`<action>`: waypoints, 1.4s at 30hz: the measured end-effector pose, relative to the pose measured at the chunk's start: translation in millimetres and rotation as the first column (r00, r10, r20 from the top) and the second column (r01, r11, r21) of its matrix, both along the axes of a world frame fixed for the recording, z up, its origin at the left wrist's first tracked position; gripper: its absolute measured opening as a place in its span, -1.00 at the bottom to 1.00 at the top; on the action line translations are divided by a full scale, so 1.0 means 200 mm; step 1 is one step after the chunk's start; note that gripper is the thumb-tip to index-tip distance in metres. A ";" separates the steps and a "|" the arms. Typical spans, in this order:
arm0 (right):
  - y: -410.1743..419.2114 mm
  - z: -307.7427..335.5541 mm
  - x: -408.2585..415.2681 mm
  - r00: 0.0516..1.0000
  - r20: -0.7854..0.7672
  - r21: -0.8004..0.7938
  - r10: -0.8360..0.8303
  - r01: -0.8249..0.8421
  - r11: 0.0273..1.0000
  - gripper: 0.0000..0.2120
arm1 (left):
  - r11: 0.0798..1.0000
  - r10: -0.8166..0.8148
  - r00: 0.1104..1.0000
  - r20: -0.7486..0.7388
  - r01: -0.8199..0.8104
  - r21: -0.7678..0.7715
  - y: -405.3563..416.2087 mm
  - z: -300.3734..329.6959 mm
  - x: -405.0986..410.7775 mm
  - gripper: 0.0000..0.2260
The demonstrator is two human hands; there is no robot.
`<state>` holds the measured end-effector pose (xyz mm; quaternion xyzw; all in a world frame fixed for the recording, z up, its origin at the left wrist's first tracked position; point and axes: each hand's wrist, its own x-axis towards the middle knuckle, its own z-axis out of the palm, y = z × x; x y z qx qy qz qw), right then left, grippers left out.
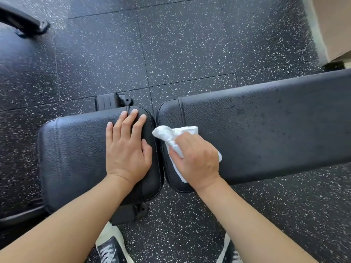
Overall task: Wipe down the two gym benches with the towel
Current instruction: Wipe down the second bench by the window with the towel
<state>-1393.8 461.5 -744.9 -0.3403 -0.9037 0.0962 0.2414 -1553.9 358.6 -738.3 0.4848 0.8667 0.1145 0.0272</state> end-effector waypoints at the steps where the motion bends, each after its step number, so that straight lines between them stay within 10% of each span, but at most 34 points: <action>1: 0.01 0.01 0.01 1.000 -0.006 -0.007 0.018 -0.018 1.000 -0.77 | 1.000 0.002 1.000 0.001 -0.002 -0.008 0.00 0.00 0.00 -0.44; 5: 0.11 0.04 0.27 0.998 0.018 0.005 0.066 -0.066 0.998 -0.76 | 0.999 -0.004 1.000 0.000 0.004 -0.040 -0.01 0.02 0.00 -0.44; 11: 0.18 0.07 0.65 0.927 0.121 -0.183 -0.354 0.371 0.910 -0.71 | 0.999 -0.002 1.000 0.016 0.003 -0.053 0.00 0.03 0.01 -0.44; 22: -0.15 0.04 0.32 0.994 -0.036 -0.012 0.104 -0.105 0.994 -0.78 | 0.990 0.062 0.990 0.125 -0.046 -0.132 0.03 0.13 0.07 -0.44; 30: 0.17 0.09 0.74 0.900 0.105 -0.228 -0.424 0.436 0.870 -0.76 | 0.975 -0.219 0.945 0.243 0.224 0.010 0.16 0.18 0.33 -0.47; 38: -0.03 0.03 0.60 0.990 -0.051 -0.045 -0.128 0.126 0.991 -0.76 | 0.980 0.178 0.965 0.192 -0.191 0.048 0.52 0.07 0.53 -0.55; 42: 0.24 0.01 0.93 0.915 0.001 -0.034 -0.403 0.402 0.915 -0.73 | 0.973 0.219 0.970 0.103 -0.225 0.049 0.54 0.02 0.58 -0.56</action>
